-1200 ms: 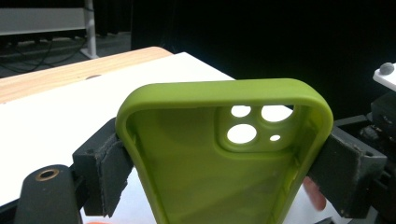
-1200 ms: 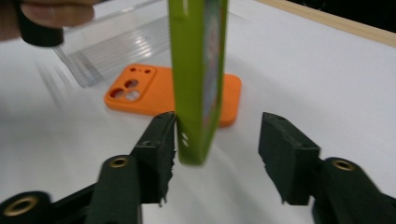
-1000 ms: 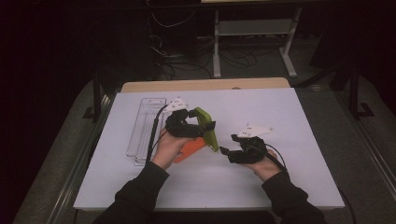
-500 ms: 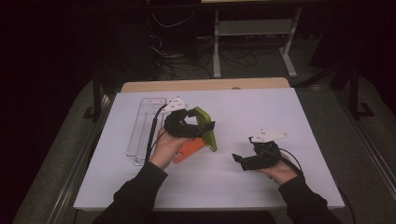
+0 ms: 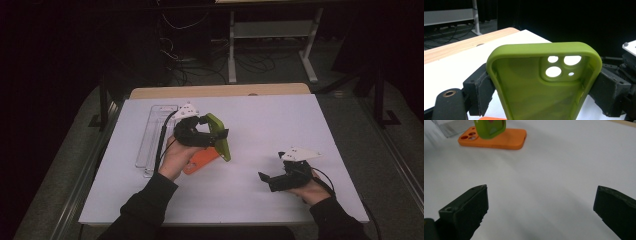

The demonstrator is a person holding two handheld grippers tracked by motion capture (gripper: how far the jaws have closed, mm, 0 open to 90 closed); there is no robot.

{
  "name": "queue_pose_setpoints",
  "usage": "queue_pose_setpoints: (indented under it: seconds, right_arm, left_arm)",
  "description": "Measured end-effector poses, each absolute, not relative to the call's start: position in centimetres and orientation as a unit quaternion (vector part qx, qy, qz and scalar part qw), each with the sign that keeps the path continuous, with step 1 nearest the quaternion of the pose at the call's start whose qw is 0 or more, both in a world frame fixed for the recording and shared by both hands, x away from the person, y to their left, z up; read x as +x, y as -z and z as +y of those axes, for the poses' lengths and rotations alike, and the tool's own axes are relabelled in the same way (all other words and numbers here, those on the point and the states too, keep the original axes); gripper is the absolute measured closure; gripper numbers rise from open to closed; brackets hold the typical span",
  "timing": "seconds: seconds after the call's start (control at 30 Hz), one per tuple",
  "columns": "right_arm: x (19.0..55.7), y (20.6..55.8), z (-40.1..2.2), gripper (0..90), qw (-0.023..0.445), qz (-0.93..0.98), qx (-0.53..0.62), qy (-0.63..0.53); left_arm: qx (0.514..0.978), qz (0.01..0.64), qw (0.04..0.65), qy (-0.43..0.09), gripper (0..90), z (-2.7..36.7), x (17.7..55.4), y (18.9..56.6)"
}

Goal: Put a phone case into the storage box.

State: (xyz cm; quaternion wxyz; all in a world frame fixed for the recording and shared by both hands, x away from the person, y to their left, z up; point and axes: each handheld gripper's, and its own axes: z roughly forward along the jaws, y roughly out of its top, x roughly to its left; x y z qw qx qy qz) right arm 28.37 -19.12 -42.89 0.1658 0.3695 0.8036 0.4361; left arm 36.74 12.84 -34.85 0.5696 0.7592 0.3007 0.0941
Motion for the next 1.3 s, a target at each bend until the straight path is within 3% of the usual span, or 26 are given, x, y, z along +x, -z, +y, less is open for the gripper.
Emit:
queue_pose_setpoints:
  seconds: [0.3,0.57,1.3]
  right_arm:
    - [28.4,43.4,-19.0,0.0,0.162,0.806,0.371,-0.433]
    - [28.4,43.3,-19.0,0.0,0.163,0.803,0.37,-0.437]
    - [28.2,43.1,-19.2,0.0,0.167,0.799,0.376,-0.438]
  left_arm:
    - [0.763,0.299,0.562,-0.111,15.4,13.2,36.9,33.9]
    - [0.762,0.296,0.554,-0.157,15.4,14.5,38.0,32.3]
    - [0.725,0.362,0.532,-0.245,15.3,19.6,43.4,27.0]
